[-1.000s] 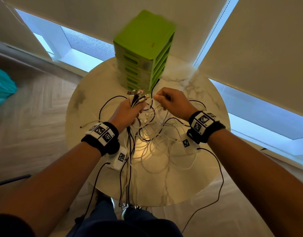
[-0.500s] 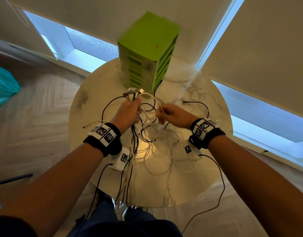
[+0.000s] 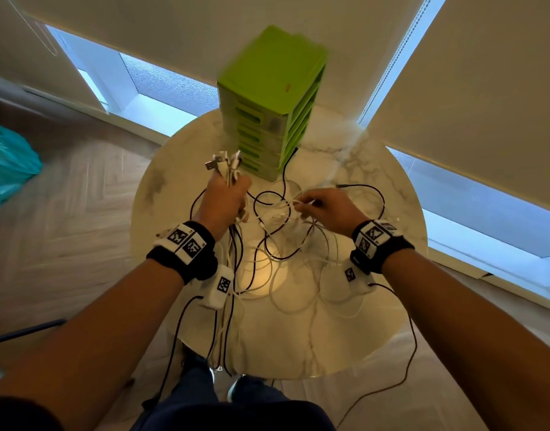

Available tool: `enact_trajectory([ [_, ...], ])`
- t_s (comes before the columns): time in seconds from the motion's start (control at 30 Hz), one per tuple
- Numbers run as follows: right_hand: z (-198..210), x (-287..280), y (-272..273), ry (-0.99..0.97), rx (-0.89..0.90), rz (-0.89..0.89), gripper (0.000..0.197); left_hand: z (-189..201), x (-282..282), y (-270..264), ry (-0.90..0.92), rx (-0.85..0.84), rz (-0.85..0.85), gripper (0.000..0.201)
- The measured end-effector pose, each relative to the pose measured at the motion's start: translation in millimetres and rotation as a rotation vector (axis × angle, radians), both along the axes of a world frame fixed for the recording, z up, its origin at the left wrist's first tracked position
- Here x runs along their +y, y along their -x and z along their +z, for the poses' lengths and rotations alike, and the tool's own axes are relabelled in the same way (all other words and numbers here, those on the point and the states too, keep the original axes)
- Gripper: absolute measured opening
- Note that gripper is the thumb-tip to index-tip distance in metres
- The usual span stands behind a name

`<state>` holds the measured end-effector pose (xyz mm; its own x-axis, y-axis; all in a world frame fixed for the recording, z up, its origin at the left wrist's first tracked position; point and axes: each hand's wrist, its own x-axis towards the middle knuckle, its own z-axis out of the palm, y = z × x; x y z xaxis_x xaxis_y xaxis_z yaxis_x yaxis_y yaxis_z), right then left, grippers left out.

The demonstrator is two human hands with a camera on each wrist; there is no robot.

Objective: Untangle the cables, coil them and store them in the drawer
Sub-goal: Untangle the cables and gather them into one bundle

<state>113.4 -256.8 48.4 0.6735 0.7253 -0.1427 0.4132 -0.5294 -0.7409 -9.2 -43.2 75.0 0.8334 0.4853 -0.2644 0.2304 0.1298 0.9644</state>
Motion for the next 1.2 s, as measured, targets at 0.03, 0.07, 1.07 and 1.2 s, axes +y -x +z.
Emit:
enact_trajectory([
  [0.03,8.6,3.6,-1.5,-0.037,-0.010,-0.003,0.012,-0.3,-3.5,0.6,-0.067,0.014,-0.029,0.016],
  [0.07,15.8,7.5,-2.4,-0.062,-0.020,-0.002,0.011,-0.8,-6.3,0.3,-0.113,0.029,-0.049,0.019],
  [1.07,-16.8,-26.6,5.9,0.142,0.277,0.058,0.035,17.7,40.8,-4.2,0.154,-0.042,0.311,0.032],
  [1.2,12.4,-14.5,14.5,-0.075,0.313,-0.049,0.045,7.3,51.4,-2.1,0.056,0.060,0.277,0.026],
])
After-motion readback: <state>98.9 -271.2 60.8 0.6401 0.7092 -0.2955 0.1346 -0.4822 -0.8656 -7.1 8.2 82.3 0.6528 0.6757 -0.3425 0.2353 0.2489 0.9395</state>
